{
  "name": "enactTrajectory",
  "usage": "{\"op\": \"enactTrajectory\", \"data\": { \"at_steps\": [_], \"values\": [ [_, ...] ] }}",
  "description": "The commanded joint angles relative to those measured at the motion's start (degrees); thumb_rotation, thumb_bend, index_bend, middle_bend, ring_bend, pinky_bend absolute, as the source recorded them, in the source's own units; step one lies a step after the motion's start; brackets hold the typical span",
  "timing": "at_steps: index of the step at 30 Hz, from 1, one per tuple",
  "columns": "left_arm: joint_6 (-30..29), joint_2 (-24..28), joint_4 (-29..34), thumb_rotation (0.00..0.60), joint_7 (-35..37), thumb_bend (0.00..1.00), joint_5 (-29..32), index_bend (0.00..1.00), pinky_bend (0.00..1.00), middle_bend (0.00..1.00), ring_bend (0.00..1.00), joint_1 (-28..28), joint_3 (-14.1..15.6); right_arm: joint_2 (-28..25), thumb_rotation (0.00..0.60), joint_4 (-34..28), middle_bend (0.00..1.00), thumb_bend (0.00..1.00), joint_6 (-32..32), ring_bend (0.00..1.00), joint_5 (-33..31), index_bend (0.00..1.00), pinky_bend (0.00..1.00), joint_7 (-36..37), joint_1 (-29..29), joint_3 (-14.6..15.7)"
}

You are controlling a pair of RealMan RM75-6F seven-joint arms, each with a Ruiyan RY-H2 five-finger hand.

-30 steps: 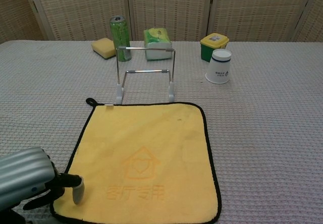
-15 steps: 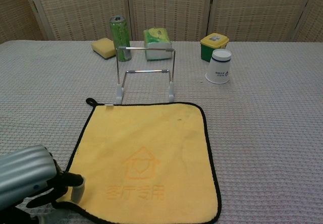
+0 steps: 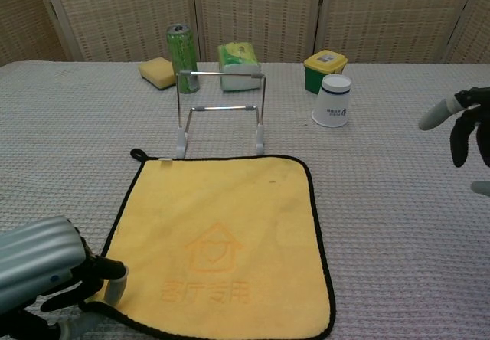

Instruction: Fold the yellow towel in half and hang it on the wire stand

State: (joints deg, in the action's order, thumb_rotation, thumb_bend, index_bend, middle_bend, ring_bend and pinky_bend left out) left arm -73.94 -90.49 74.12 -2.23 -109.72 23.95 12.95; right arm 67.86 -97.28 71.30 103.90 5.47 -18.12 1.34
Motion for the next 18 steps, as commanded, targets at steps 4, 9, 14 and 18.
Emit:
{"op": "enactTrajectory", "data": {
  "at_steps": [4, 9, 14, 18],
  "values": [
    [-0.3, 0.1, 0.4, 0.6, -0.2, 0.47, 0.3, 0.57, 0.9, 0.92, 0.86, -0.3, 0.2, 5.0, 0.6, -0.8, 0.72, 0.32, -9.2, 0.8, 4.1, 0.36, 0.92, -0.3, -7.6, 1.2],
    [-0.4, -0.1, 0.3, 0.6, -0.4, 0.47, 0.3, 0.57, 0.9, 0.92, 0.86, -0.4, 0.3, 8.9, 0.6, -0.2, 0.81, 0.28, -14.5, 0.9, 4.0, 0.41, 1.0, -1.0, -11.6, 1.5],
    [-0.7, -0.3, 0.3, 0.6, -0.4, 0.47, 0.2, 0.57, 0.9, 0.92, 0.86, -0.5, 0.4, 12.1, 0.6, 1.3, 0.84, 0.23, -18.2, 0.93, 3.3, 0.42, 1.0, -2.8, -14.0, 2.5],
    [-0.7, -0.4, 0.2, 0.6, -0.4, 0.47, 0.2, 0.57, 0.9, 0.92, 0.86, -0.5, 0.5, 13.7, 0.6, 2.2, 0.84, 0.18, -19.6, 0.94, 2.5, 0.42, 1.0, -4.2, -14.9, 3.2]
  ]
}}
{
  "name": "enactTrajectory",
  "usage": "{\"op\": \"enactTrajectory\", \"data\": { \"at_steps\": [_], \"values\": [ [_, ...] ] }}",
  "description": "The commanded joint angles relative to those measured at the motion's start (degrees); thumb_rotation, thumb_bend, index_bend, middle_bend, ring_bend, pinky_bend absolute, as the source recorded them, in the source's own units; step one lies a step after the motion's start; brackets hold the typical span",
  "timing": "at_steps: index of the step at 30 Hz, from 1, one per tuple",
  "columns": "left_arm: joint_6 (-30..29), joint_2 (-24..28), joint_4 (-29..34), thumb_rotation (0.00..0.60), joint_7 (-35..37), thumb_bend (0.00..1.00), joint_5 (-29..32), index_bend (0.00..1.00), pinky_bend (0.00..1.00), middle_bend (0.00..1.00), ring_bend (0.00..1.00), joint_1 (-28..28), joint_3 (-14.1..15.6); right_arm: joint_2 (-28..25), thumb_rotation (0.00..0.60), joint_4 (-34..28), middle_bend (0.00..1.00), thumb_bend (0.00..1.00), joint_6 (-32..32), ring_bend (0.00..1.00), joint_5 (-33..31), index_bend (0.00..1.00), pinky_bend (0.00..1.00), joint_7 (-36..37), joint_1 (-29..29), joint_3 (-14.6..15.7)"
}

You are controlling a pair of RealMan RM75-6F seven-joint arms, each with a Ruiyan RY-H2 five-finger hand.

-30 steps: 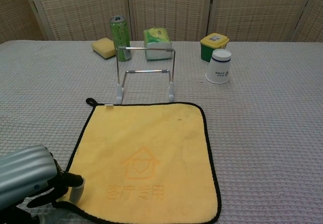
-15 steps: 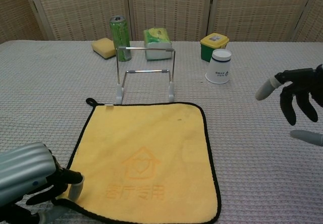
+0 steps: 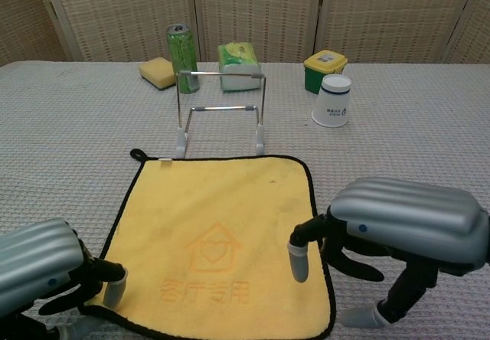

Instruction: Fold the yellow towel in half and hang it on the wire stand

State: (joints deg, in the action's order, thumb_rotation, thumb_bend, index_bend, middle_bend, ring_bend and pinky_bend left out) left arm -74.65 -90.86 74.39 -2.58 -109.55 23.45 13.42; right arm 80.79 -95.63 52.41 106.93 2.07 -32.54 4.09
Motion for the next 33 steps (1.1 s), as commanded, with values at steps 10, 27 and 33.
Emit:
{"op": "enactTrajectory", "data": {
  "at_steps": [10, 27, 33],
  "values": [
    [-0.1, -0.2, -0.2, 0.6, 0.0, 0.47, 0.2, 0.57, 0.9, 0.92, 0.86, -0.2, 0.2, 3.5, 0.6, 3.2, 0.84, 0.16, -1.9, 0.94, -2.8, 0.45, 1.0, -3.7, -1.7, 1.3],
    [-0.3, -0.5, -0.5, 0.6, 0.1, 0.47, 0.2, 0.57, 0.9, 0.92, 0.86, -0.3, 0.3, 7.6, 0.6, 7.0, 0.85, 0.2, -2.7, 0.94, -5.5, 0.46, 1.0, -6.0, -3.7, 2.0],
    [-0.5, -0.5, -0.7, 0.6, 0.2, 0.47, 0.2, 0.57, 0.9, 0.92, 0.86, -0.4, 0.3, 8.5, 0.6, 7.8, 0.84, 0.22, -3.2, 0.94, -6.4, 0.46, 1.0, -6.5, -4.4, 2.2]
  ]
}}
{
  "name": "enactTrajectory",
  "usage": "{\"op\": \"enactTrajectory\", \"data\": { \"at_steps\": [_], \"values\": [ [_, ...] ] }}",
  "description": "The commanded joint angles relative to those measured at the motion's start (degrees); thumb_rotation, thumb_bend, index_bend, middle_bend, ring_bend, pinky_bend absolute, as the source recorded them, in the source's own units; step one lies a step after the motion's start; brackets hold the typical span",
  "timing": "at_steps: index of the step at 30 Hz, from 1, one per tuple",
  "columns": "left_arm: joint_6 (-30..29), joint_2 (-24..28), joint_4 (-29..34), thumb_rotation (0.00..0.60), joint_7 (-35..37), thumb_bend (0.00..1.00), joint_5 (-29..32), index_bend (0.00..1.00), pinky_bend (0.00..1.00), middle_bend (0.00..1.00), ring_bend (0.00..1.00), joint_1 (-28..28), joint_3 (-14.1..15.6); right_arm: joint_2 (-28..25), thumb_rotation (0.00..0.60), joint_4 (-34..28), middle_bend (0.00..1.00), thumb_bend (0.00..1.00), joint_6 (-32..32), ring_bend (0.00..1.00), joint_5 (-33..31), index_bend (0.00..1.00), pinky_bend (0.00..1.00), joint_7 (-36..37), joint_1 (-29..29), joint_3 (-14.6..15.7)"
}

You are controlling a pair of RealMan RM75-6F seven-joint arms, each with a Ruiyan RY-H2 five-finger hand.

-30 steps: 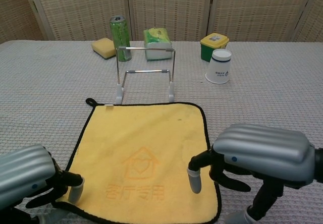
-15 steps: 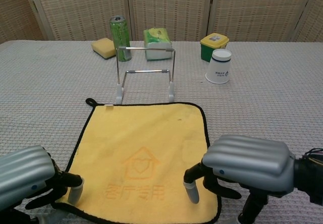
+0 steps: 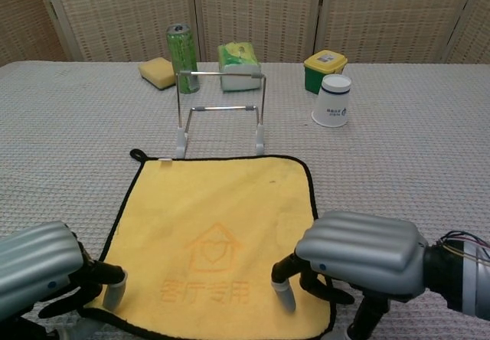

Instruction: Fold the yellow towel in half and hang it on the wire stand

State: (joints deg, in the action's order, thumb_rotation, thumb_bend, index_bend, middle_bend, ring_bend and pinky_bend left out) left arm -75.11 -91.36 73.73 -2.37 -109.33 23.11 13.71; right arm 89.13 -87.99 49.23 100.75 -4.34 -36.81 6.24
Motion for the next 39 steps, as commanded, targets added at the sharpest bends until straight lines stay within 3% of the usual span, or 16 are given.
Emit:
{"op": "enactTrajectory", "data": {
  "at_steps": [1, 20, 26, 39],
  "values": [
    [-0.1, 0.0, -0.1, 0.6, 0.1, 0.47, 0.0, 0.57, 0.9, 0.92, 0.86, -0.1, 0.0, 0.3, 0.6, 0.2, 0.85, 0.23, 0.0, 0.94, -0.3, 0.47, 1.0, -0.2, -0.2, 0.1],
    [-1.7, 0.2, -0.7, 0.6, 1.4, 0.47, 0.3, 0.57, 0.9, 0.92, 0.86, -0.4, -0.5, 1.8, 0.6, 2.1, 0.85, 0.42, 2.9, 0.95, -1.6, 0.55, 1.0, 0.6, -0.4, 0.2],
    [-0.8, 1.9, 1.6, 0.6, 6.1, 0.47, 2.6, 0.57, 0.9, 0.92, 0.86, 1.0, -2.3, 1.1, 0.6, 1.4, 0.85, 0.43, 4.3, 0.95, -3.2, 0.56, 1.0, 1.3, -0.4, -1.3],
    [7.4, 6.3, 5.5, 0.6, 14.9, 0.47, 11.8, 0.57, 0.9, 0.92, 0.86, 5.9, -7.9, 2.0, 0.6, 1.8, 0.85, 0.44, 3.7, 0.95, -9.1, 0.57, 1.0, 0.5, -2.2, -7.0]
  ]
}}
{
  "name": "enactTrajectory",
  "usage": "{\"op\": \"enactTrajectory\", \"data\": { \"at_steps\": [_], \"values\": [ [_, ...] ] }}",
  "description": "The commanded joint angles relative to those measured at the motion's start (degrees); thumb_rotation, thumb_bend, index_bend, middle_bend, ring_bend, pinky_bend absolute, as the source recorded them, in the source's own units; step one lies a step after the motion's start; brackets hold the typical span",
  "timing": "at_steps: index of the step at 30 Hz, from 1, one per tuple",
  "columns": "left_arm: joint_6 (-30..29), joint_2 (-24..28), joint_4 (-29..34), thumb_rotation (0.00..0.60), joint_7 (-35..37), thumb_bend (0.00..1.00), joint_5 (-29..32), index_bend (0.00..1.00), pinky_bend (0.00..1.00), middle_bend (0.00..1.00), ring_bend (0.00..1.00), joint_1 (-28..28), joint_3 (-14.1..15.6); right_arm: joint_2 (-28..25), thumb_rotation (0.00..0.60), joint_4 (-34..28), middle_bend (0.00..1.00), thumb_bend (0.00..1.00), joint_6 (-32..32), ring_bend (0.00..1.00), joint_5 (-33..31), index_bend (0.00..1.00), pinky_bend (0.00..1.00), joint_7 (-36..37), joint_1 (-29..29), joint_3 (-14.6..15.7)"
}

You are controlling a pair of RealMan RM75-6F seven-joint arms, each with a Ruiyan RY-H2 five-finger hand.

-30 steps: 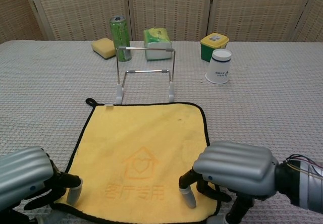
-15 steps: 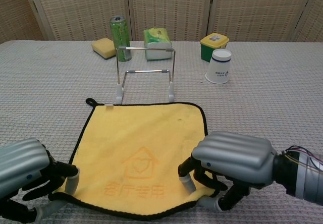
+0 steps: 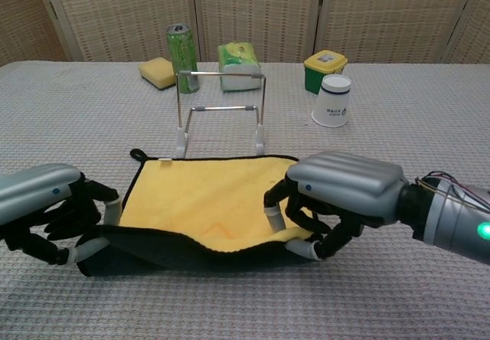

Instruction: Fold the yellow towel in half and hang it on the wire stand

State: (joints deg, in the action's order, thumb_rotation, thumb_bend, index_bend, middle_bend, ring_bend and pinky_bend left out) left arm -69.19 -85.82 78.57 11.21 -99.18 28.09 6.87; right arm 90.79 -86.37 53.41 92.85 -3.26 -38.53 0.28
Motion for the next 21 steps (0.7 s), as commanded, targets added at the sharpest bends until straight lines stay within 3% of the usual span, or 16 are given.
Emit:
{"op": "enactTrajectory", "data": {
  "at_steps": [1, 21],
  "values": [
    [2.0, 0.9, 0.7, 0.6, 1.8, 0.47, 2.2, 0.57, 0.9, 0.92, 0.86, 1.1, -1.4, 0.5, 0.6, 0.3, 0.85, 0.44, -0.7, 0.95, -1.7, 0.57, 1.0, -0.8, -0.7, -1.4],
    [9.5, 0.0, -5.5, 0.6, 7.5, 0.47, 7.3, 0.56, 0.9, 0.92, 0.86, 6.5, -5.5, 3.6, 0.6, 5.1, 0.85, 0.44, -4.6, 0.95, -11.5, 0.57, 1.0, -9.0, -5.4, -7.9]
  ]
}}
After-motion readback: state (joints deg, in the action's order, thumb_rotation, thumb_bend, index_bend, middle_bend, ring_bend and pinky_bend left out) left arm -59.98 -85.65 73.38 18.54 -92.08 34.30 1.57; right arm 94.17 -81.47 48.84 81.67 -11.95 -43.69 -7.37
